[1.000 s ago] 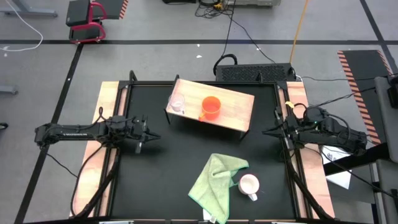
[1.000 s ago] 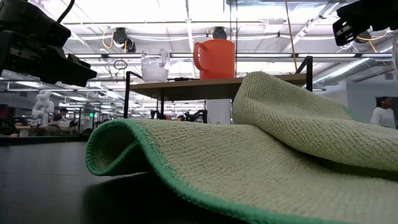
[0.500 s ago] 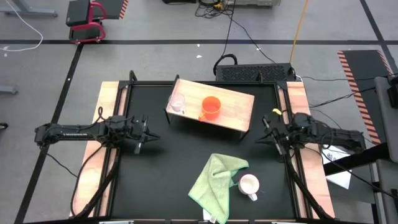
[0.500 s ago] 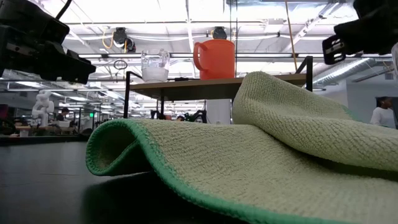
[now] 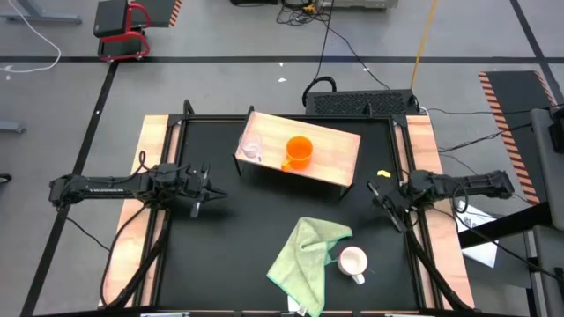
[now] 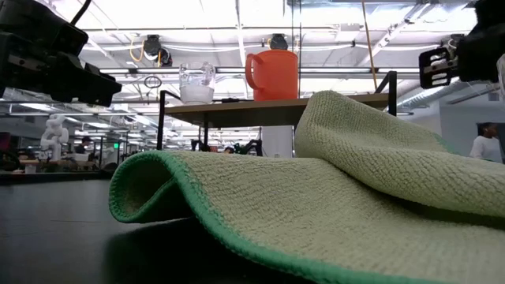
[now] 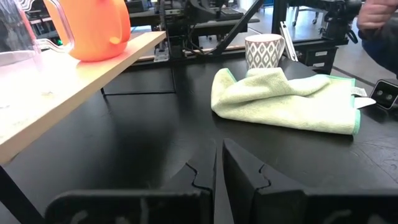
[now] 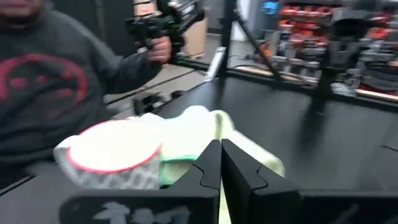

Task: Stack small to large cups/mugs on shelf
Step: Put the patterned mug on the shelf

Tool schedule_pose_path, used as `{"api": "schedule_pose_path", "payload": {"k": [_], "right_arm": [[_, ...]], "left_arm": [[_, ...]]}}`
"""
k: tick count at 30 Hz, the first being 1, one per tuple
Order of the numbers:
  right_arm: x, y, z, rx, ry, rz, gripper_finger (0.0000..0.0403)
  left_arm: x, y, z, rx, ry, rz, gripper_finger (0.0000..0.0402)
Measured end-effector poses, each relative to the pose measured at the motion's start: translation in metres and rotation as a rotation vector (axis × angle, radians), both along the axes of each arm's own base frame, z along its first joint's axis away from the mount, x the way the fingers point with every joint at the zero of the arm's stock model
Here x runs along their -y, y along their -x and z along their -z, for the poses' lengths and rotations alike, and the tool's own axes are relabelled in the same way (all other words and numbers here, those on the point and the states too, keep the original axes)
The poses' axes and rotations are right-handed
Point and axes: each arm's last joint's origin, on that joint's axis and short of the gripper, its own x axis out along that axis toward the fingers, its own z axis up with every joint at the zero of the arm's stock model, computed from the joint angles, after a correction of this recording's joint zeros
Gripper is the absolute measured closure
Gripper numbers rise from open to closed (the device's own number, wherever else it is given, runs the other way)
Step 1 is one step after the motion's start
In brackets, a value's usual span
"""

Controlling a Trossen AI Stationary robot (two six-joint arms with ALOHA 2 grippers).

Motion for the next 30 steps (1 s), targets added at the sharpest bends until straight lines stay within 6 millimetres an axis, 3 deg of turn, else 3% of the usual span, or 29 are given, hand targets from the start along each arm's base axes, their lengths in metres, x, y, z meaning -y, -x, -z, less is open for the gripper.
{"api": "schedule_pose_path", "payload": {"k": [7,20,30], "right_arm": [[-0.012,0.001,-0.002,0.102,-0.014,-0.081,0.0403],[-0.036,-0.004,0.000,0.068,-0.002,-0.204,0.0403],[-0.052,-0.016,0.009,0.022,0.031,-0.181,0.0403]], "left_arm": [[0.000,0.000,0.000,0.000,0.000,0.000,0.0371],[0.000,0.000,-0.001,0.004,0.007,-0.002,0.0371],[0.000,0.000,-0.001,0.005,0.008,-0.002,0.0371]]}}
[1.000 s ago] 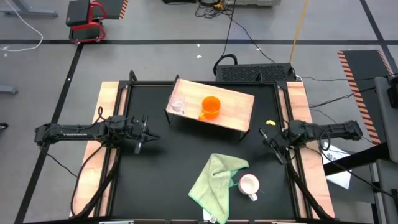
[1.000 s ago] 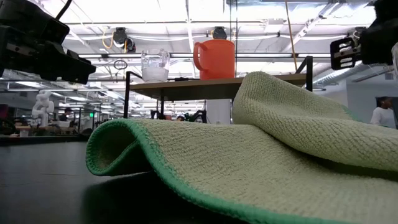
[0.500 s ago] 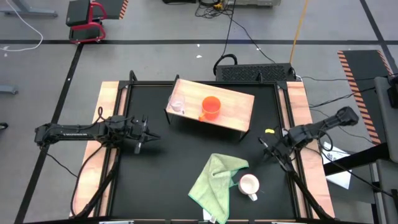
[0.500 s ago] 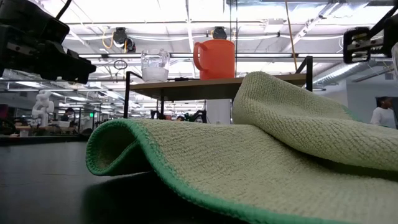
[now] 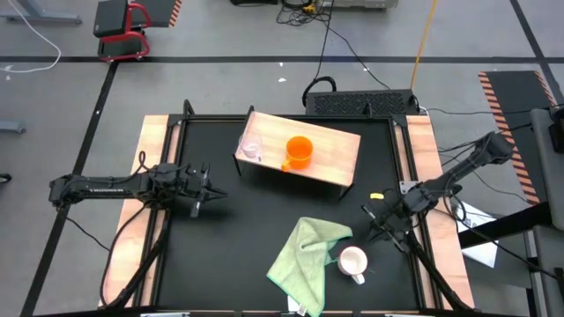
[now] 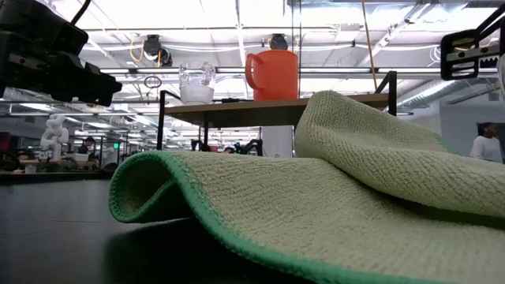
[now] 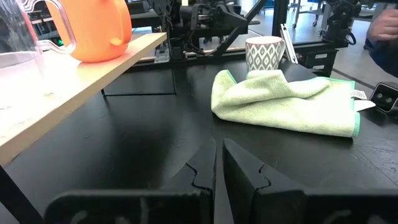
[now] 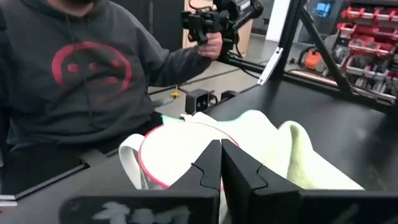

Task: Stack small to large cups/mugs on shelf
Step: Put the patterned mug on the shelf

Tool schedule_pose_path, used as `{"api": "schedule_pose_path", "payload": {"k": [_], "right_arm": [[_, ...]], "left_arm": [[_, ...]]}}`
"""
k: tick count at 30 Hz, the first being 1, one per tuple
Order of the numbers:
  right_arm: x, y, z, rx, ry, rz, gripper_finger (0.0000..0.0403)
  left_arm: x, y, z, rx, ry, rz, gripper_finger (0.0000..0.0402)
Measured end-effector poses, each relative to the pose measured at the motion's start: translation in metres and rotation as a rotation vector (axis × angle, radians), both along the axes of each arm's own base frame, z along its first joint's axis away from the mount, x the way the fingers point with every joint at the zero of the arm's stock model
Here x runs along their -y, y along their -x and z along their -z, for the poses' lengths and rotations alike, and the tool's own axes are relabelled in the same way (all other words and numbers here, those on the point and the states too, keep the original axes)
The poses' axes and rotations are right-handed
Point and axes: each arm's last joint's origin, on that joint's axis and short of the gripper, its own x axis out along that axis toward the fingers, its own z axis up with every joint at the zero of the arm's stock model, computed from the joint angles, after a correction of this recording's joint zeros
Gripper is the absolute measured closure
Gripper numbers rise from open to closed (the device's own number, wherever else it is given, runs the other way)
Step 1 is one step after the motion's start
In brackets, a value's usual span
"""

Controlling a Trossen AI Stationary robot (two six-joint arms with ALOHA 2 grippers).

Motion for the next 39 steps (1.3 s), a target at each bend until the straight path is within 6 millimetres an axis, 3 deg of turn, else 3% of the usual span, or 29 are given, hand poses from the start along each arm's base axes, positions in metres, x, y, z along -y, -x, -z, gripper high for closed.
{"api": "schedule_pose_path", "payload": {"k": [11,17,23,27,32,39], "right_arm": [[-0.011,-0.006,0.000,0.056,0.001,-0.041,0.0403],[-0.015,-0.012,0.006,0.004,0.059,-0.047,0.0403],[-0.027,-0.029,-0.013,0.040,0.090,-0.063,0.0400],[-0.039,-0.041,-0.036,0.057,0.109,-0.087,0.0393],[-0.049,-0.053,-0.069,-0.055,0.186,-0.077,0.0381],[-0.046,-0.058,-0.098,-0.281,0.230,0.114,0.0325]], "left_arm": [[0.000,0.000,0.000,-0.001,0.009,-0.001,0.0371],[0.000,0.000,0.000,-0.002,0.010,-0.002,0.0371],[0.000,0.000,0.001,-0.009,0.011,-0.002,0.0371],[0.000,0.000,0.001,-0.014,0.012,-0.002,0.0371],[0.000,0.000,0.002,-0.018,0.012,-0.002,0.0371],[0.000,0.000,0.003,-0.030,0.015,-0.002,0.0371]]}}
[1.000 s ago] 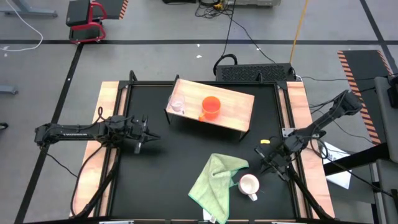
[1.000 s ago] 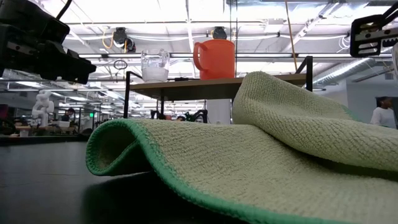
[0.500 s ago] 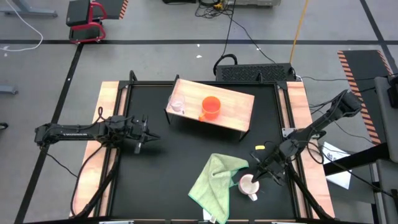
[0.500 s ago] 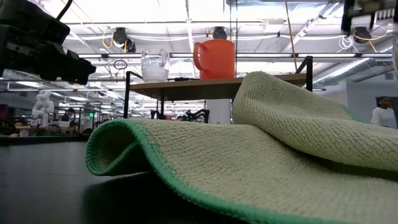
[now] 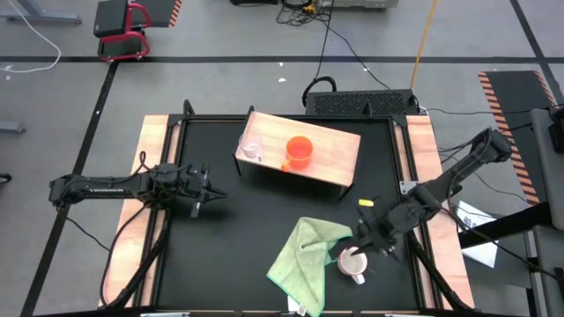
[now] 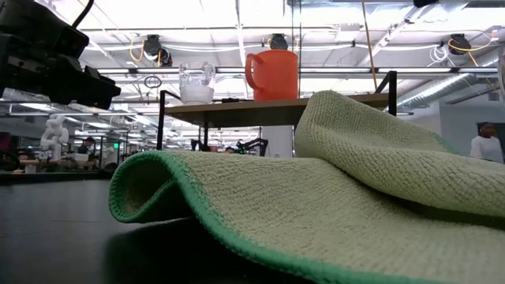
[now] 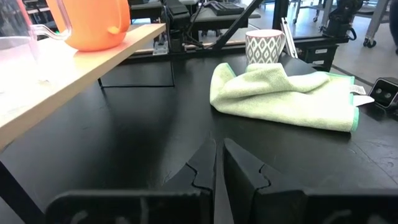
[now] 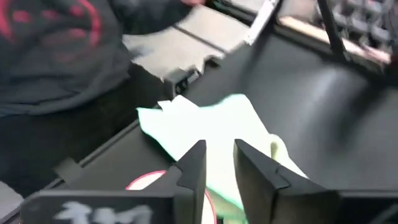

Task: Stack small to large cups/mugs on shelf
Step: Put the patterned mug on the shelf

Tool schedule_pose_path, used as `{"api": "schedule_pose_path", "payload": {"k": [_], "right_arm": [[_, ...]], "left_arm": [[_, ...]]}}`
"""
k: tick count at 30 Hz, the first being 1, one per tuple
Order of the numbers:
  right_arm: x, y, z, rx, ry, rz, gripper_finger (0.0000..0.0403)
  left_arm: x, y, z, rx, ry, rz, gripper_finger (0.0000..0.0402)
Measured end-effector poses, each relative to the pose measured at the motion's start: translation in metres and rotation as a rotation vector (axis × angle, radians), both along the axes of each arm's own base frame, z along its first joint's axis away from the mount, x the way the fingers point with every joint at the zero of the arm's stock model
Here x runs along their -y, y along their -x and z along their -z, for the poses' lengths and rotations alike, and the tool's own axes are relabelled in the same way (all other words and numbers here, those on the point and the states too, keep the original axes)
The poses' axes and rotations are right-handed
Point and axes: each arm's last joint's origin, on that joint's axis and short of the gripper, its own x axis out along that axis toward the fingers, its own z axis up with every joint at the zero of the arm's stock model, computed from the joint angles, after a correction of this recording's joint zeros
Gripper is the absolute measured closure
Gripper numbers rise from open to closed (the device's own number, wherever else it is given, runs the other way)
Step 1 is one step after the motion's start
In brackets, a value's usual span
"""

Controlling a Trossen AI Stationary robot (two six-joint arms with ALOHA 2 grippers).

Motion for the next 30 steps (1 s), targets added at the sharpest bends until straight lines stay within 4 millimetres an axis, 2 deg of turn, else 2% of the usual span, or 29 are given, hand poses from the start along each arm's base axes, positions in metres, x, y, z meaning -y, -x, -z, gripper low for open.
{"api": "schedule_pose_path", "payload": {"k": [5,10,21,30], "right_arm": [[0.002,0.002,-0.013,-0.114,-0.069,0.069,0.0273],[0.003,0.004,-0.017,-0.193,-0.116,0.107,0.0244],[0.002,0.006,-0.012,-0.319,-0.196,0.141,0.0251],[0.002,-0.005,0.002,-0.466,-0.221,0.144,0.0252]], "left_arm": [[0.000,0.000,0.000,0.000,-0.009,0.002,0.0371],[0.000,0.000,0.000,0.001,-0.015,0.003,0.0371],[0.000,0.000,0.000,0.001,-0.015,0.003,0.0371],[0.000,0.000,0.000,0.001,-0.014,0.003,0.0371]]}}
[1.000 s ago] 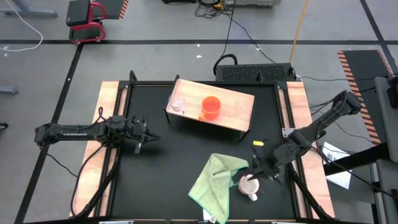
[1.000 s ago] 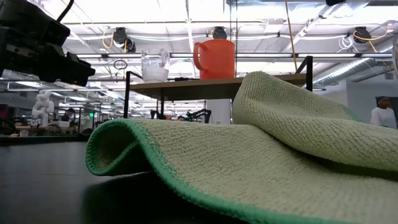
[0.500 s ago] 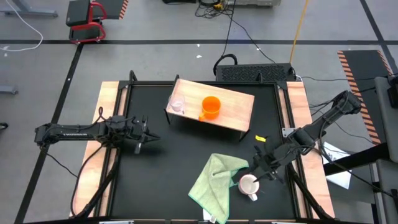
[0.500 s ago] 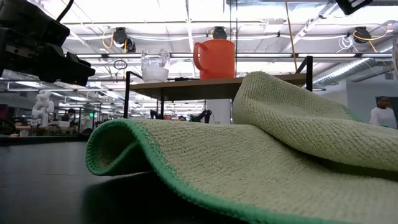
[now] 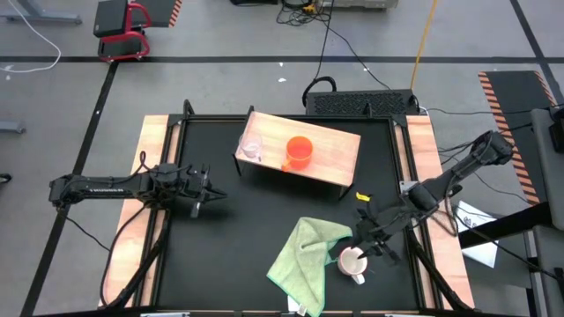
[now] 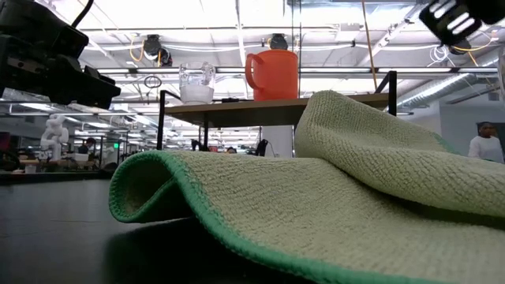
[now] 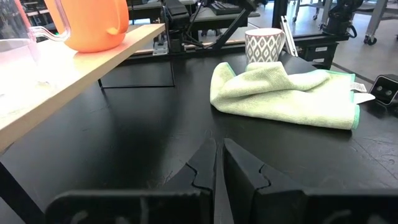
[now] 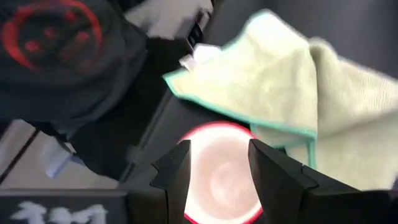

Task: Stack small to large cups/mugs on shelf
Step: Put the patterned mug on the shelf

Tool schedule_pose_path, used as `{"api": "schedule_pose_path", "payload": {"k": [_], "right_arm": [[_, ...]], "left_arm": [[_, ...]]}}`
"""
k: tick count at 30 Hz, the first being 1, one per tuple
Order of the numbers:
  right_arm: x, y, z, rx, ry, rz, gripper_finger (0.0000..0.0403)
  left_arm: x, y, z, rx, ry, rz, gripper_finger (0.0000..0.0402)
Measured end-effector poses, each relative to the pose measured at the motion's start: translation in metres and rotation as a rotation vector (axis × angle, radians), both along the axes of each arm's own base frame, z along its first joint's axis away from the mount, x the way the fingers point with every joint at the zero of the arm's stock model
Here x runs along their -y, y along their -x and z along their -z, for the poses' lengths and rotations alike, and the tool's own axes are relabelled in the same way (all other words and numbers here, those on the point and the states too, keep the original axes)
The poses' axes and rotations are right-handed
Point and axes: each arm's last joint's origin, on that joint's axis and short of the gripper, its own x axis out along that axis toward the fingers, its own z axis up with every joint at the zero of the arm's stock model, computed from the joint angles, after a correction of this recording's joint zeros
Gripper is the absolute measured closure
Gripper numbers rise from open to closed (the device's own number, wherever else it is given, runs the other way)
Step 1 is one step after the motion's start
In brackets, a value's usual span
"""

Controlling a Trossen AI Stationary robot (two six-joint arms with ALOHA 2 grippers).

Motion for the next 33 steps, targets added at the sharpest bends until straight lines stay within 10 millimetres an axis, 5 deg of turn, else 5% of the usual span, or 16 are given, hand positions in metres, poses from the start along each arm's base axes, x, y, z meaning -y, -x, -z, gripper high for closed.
{"api": "schedule_pose_path", "payload": {"k": [24,33], "right_arm": [[0.011,-0.006,-0.004,0.180,0.181,-0.060,0.0216],[0.010,-0.006,-0.005,0.134,0.090,0.000,0.0223]], "left_arm": [[0.000,0.000,0.000,-0.002,0.010,-0.002,0.0371],[0.000,0.000,0.001,-0.014,0.012,-0.003,0.0371]]}}
